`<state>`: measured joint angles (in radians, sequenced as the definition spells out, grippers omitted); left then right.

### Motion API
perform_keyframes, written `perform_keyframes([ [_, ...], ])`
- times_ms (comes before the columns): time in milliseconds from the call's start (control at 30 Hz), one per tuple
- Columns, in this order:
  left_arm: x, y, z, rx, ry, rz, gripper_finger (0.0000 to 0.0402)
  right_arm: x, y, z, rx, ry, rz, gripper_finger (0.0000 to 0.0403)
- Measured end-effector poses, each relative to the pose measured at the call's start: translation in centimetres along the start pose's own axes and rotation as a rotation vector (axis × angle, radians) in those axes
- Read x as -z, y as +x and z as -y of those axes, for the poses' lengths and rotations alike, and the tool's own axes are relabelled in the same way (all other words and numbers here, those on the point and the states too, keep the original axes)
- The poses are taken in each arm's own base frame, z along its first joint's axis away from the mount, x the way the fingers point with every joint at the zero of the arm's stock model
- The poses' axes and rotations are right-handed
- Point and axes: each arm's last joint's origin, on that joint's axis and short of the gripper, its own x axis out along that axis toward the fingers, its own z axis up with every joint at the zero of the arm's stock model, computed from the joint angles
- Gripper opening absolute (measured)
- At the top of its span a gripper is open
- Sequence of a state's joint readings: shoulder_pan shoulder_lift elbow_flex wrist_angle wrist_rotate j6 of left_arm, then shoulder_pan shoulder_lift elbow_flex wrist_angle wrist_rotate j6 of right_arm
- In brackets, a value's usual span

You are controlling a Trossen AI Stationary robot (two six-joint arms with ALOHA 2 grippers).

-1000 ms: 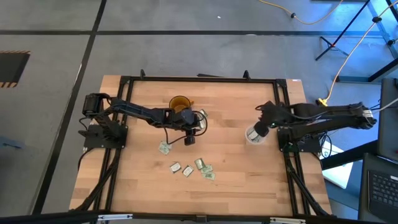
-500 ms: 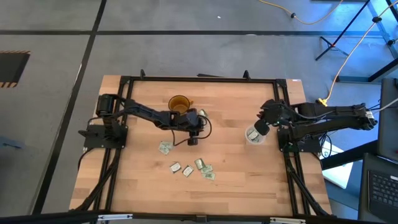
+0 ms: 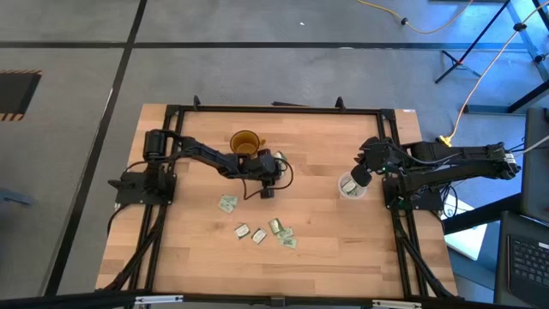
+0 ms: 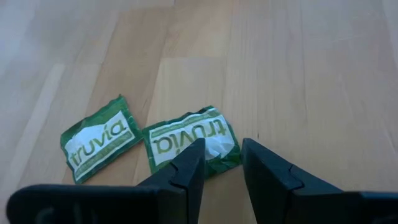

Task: Pick and place items into bin
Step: Put the truvia packet into the transparent bin

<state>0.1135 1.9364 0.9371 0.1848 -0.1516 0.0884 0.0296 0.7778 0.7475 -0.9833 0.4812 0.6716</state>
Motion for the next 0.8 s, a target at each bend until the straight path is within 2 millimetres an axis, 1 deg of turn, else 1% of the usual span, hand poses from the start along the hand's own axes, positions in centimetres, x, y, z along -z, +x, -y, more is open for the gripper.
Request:
perform_keyframes([
  [167,0.1,0.0,0.0,0.001,0.002,-0.005,0.0090,0.0,0.0,0.0,0.000,0.000,0.000,0.0088],
  [600,0.0,0.1,0.5,0.000,0.013,0.013,0.0007,-0.2,0.0,-0.1,-0.014,0.014,0.014,0.0088],
  [733,-0.3,-0.3,1.1,0.016,0.024,0.027,0.0006,-0.7,0.0,-0.6,-0.056,0.045,0.065,0.0088],
  [800,-0.8,-0.6,1.5,0.026,0.031,0.040,0.0007,-1.1,0.0,-0.9,-0.083,0.075,0.097,0.0088],
])
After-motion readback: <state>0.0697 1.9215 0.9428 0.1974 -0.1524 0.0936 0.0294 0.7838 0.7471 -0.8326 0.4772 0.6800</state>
